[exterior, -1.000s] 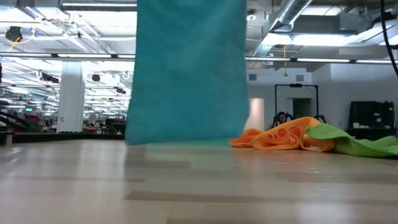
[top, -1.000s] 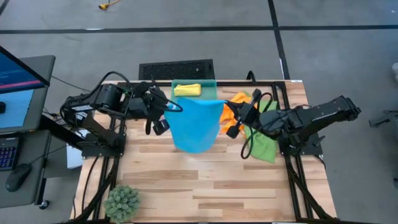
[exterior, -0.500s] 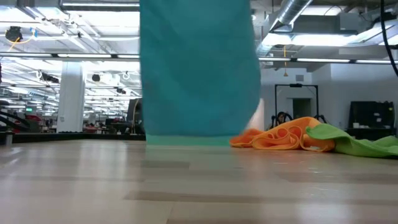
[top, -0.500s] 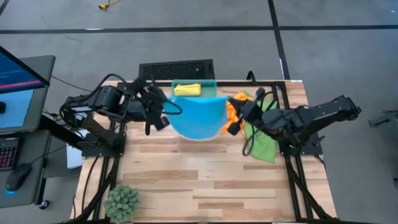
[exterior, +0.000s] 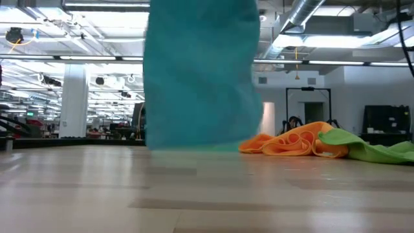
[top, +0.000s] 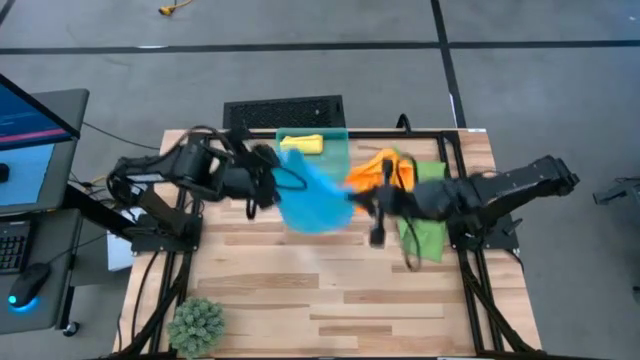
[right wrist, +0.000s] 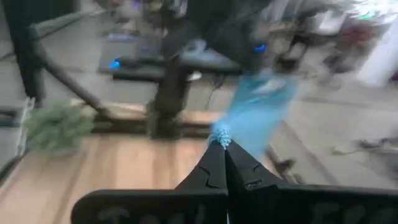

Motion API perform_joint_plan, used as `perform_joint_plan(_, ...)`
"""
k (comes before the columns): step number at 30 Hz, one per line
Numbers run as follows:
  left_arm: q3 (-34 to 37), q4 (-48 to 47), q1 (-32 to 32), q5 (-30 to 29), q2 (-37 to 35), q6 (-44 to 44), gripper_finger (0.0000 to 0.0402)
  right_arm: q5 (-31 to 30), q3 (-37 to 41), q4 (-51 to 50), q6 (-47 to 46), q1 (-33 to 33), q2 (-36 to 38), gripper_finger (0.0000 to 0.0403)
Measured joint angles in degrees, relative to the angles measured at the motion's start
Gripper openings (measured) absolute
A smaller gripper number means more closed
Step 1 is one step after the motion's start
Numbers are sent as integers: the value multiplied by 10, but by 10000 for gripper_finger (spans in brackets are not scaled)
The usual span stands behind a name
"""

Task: Roll microfiber towels into tight, uniform cylinder then place into a basket
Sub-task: Fold the blue microfiber towel

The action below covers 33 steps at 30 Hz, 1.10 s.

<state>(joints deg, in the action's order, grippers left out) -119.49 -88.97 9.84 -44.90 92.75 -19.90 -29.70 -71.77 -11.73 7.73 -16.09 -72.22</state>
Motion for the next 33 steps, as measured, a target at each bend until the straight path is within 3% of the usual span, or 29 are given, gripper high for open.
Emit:
perform_joint_plan(3,0,-1,3,-12,3,7,0,-239,-1,11,-2,-13,5,3)
perform_joint_plan(4,0,-5,3,-20,2,7,0,-247,-1,7,0,-10,5,3)
perform_joint_plan(7,0,-10,0,-31,3,9,0,-52,-3,-28,10,-4,3,2)
perform_joint_plan(8,0,-10,-1,-37,2,13,0,-55,-3,-29,-4,-6,0,2)
perform_joint_plan(11,0,-10,-8,-54,-1,16,0,-233,-9,-32,-38,-9,3,3)
perform_joint_plan(12,0,-11,-10,-55,-1,16,0,-210,-10,-44,-36,-3,5,3)
perform_joint_plan(14,0,-11,-10,-54,-1,18,0,-61,-9,-66,-21,6,4,3)
perform_joint_plan(15,0,-10,-10,-54,-1,20,0,-29,-7,-65,-26,7,0,2)
perform_joint_plan(16,0,-10,-10,-54,-1,21,0,-43,-6,-65,-35,4,-2,2)
perform_joint_plan(19,0,-10,-12,-54,-1,21,0,-161,-9,-63,-48,1,6,5)
perform_joint_plan(22,0,-11,-12,-55,-1,22,0,-131,-7,-72,-32,15,7,6)
perform_joint_plan(25,0,-10,-13,-72,-1,37,0,-236,-7,-61,-32,13,8,3)
perform_joint_plan(28,0,-10,-16,-118,-1,53,0,-195,-8,-70,-2,38,8,5)
perform_joint_plan(33,0,-10,-35,-139,-1,67,0,-256,-8,-49,20,80,10,6)
